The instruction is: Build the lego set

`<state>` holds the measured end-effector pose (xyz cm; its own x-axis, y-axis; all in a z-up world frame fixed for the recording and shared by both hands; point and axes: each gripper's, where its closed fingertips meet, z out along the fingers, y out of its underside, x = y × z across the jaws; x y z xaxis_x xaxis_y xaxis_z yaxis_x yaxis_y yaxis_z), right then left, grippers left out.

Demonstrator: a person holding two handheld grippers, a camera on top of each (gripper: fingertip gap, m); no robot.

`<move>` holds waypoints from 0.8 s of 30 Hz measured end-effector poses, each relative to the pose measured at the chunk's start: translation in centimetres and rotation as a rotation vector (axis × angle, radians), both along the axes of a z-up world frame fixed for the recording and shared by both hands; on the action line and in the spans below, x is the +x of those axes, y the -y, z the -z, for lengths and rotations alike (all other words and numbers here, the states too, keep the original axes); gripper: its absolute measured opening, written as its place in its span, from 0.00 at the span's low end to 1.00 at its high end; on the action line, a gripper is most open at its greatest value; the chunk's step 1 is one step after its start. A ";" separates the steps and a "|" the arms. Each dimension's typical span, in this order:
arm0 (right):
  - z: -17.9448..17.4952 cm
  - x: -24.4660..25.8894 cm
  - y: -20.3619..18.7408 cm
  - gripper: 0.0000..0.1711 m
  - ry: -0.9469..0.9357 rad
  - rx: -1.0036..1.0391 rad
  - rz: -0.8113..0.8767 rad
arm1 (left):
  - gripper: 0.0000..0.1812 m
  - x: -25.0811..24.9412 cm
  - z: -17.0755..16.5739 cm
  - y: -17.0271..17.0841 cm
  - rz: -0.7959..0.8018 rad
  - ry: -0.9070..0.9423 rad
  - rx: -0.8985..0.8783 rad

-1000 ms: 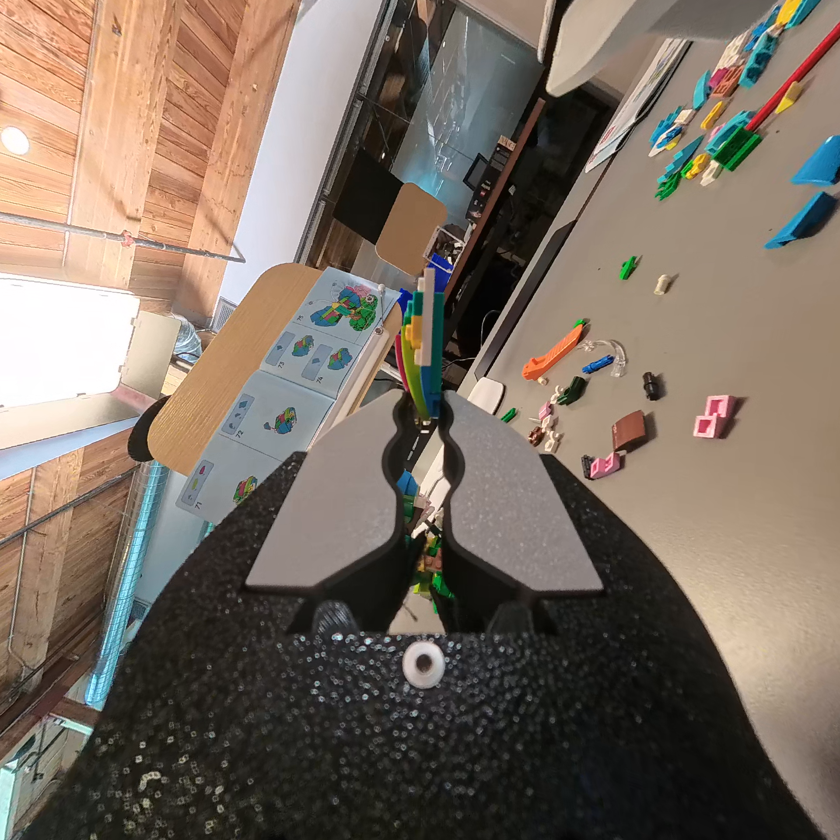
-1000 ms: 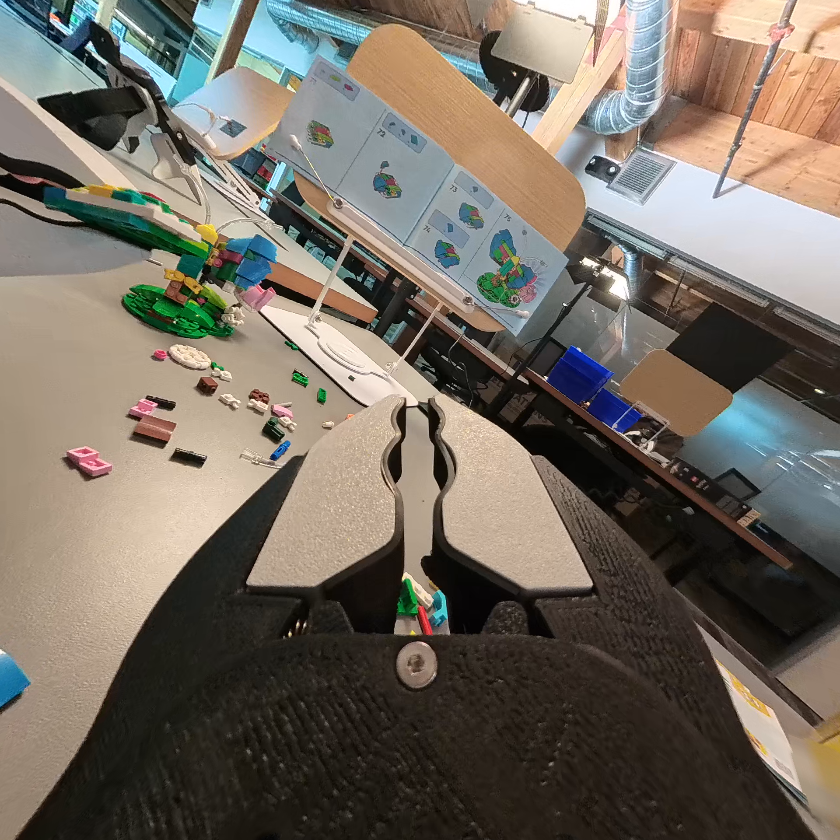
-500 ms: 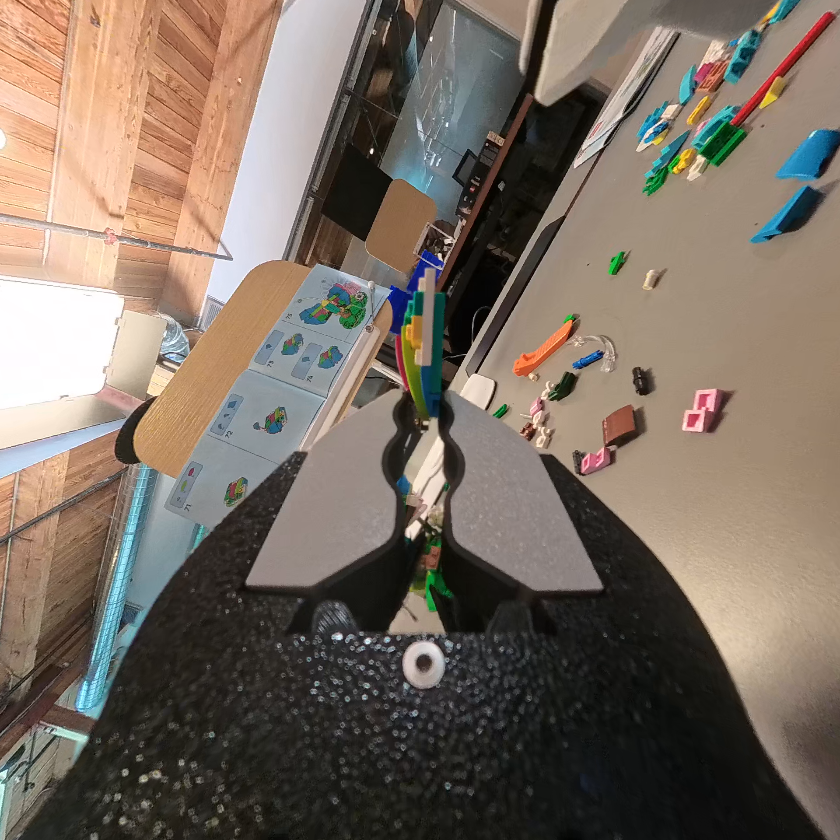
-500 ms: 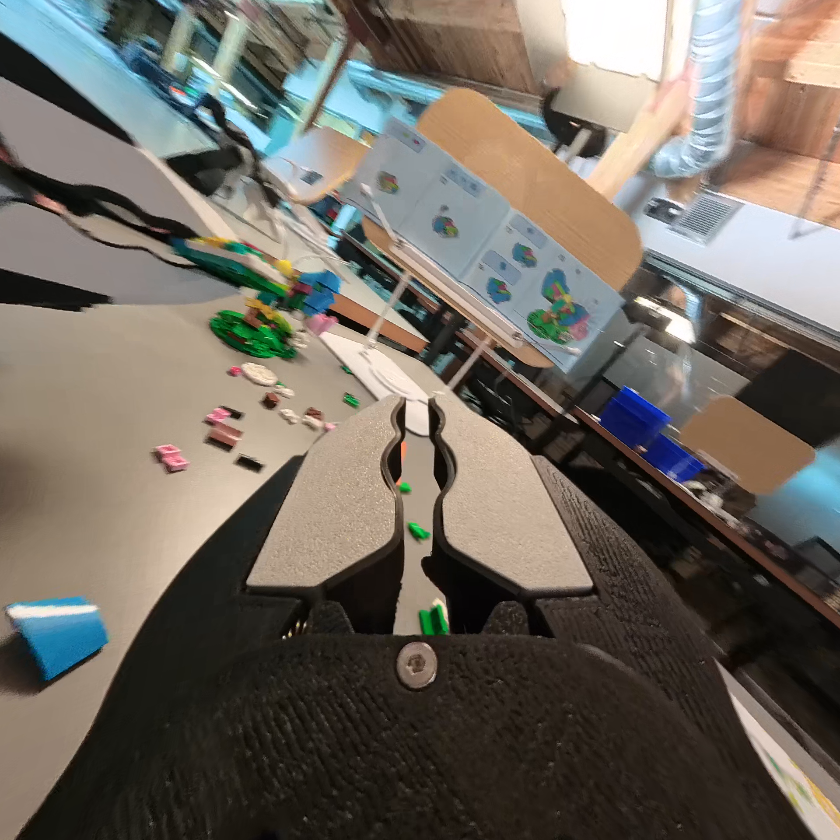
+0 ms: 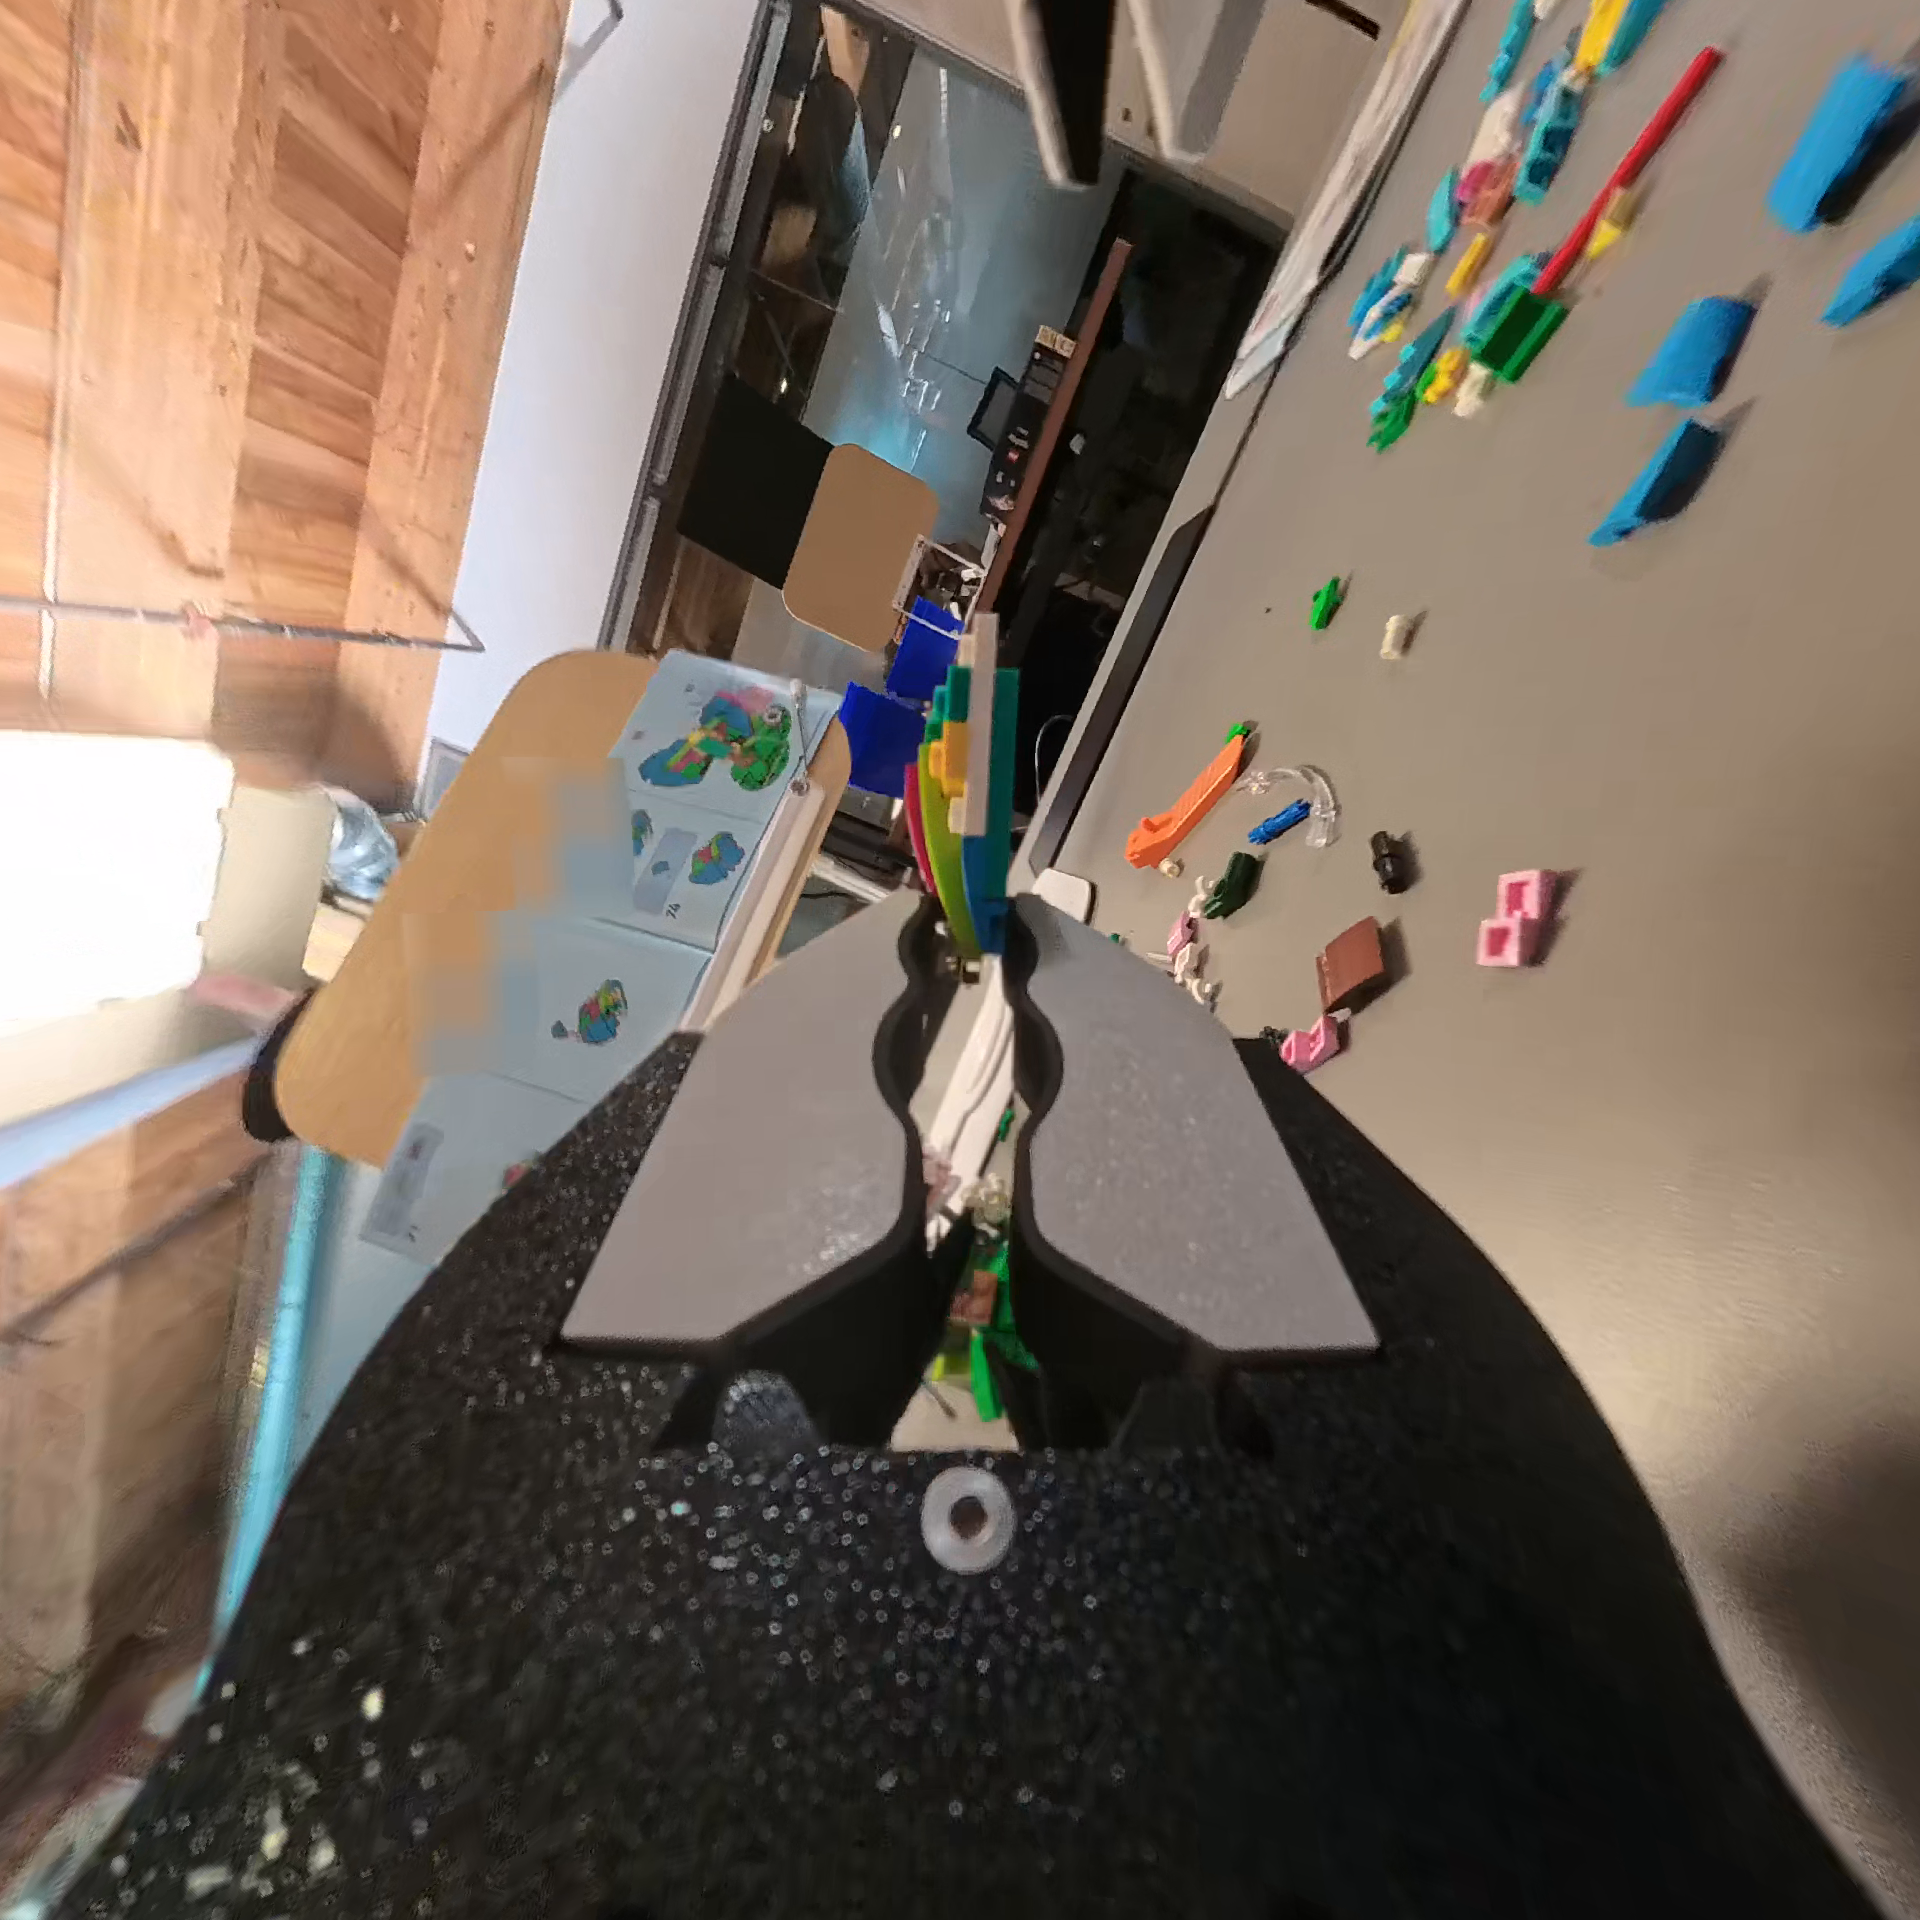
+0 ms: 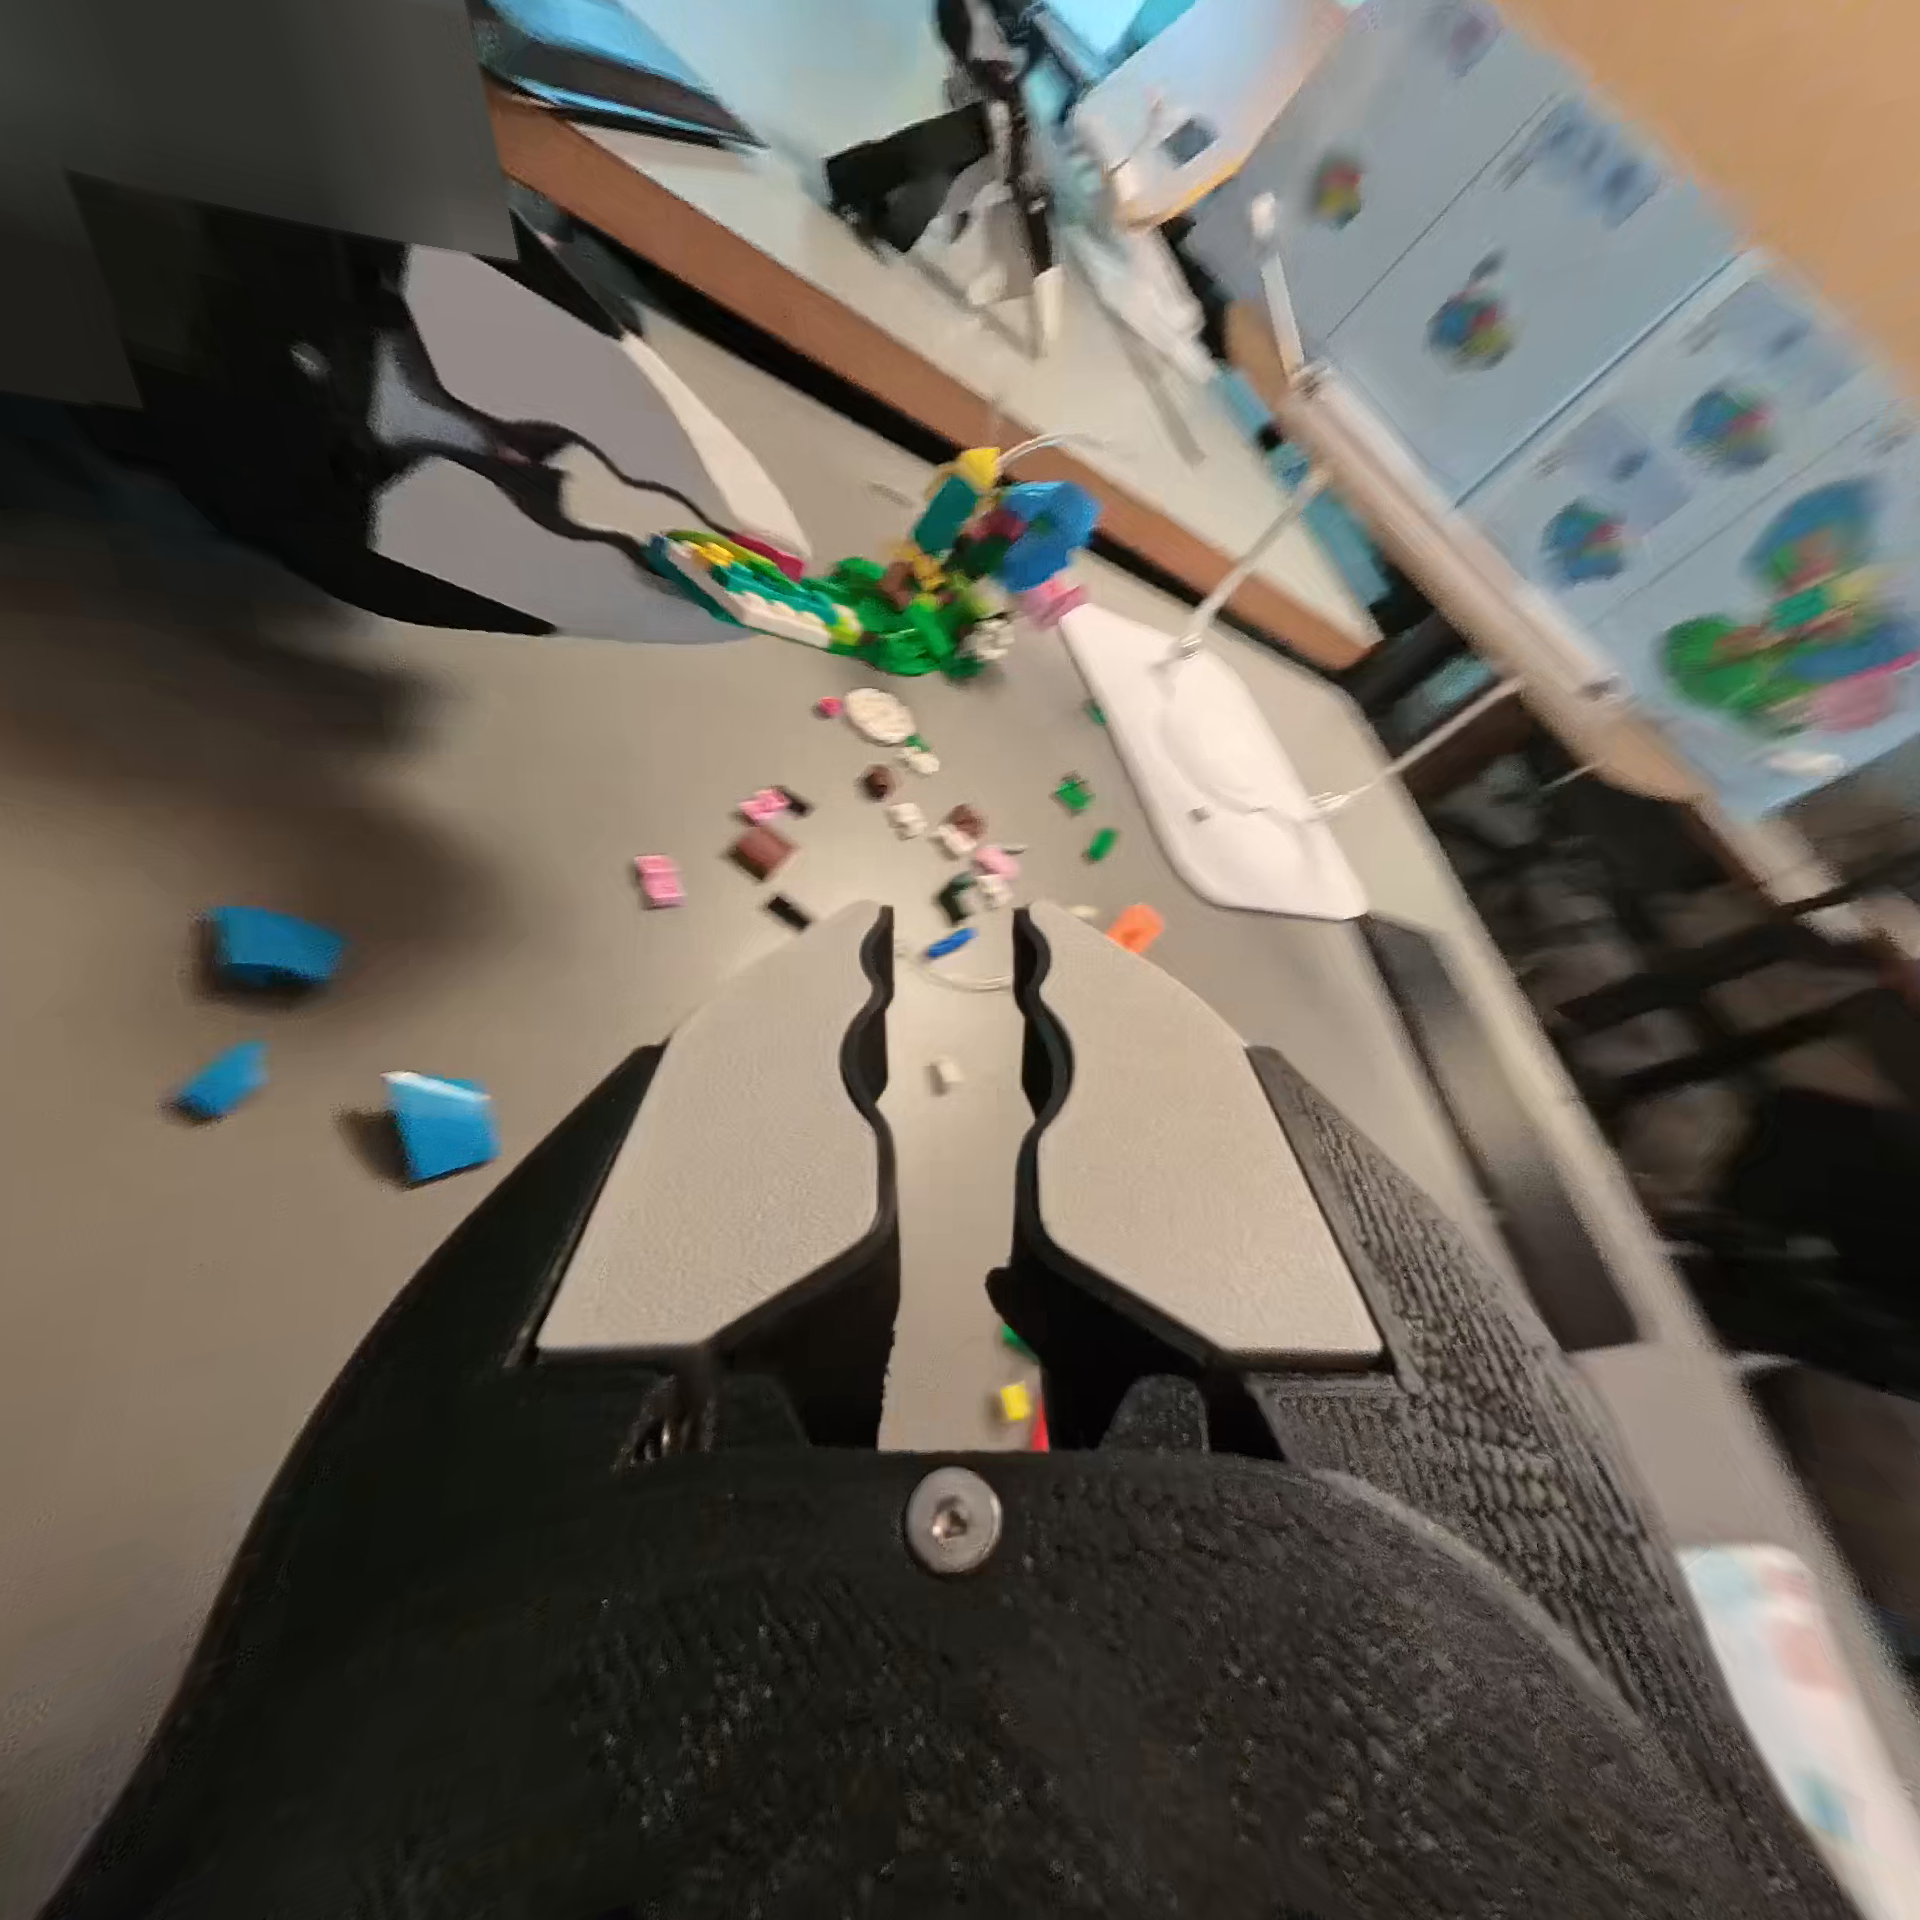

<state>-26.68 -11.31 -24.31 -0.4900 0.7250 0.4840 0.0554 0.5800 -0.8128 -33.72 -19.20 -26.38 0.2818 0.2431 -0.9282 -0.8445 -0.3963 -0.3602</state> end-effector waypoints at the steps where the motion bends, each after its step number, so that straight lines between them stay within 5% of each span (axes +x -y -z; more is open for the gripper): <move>1: 0.3 0.4 0.4 0.14 0.058 -0.044 -0.031 | 0.06 0.3 0.2 -0.2 0.001 -0.039 -0.025; 5: 0.4 0.7 2.7 0.17 0.040 0.030 -0.120 | 0.06 1.5 1.5 -1.2 0.033 -0.102 -0.119; 15: 3.1 -0.8 6.9 0.16 -0.199 0.665 -0.182 | 0.06 2.3 2.0 -1.2 0.109 0.003 -0.132; 21: 2.9 -1.5 6.6 0.05 -0.335 0.849 -0.119 | 0.06 2.2 1.7 -1.1 0.125 0.041 -0.101; 24: 3.3 -1.4 6.2 0.05 -0.319 0.842 -0.108 | 0.25 1.7 1.0 -1.2 0.109 0.085 -0.040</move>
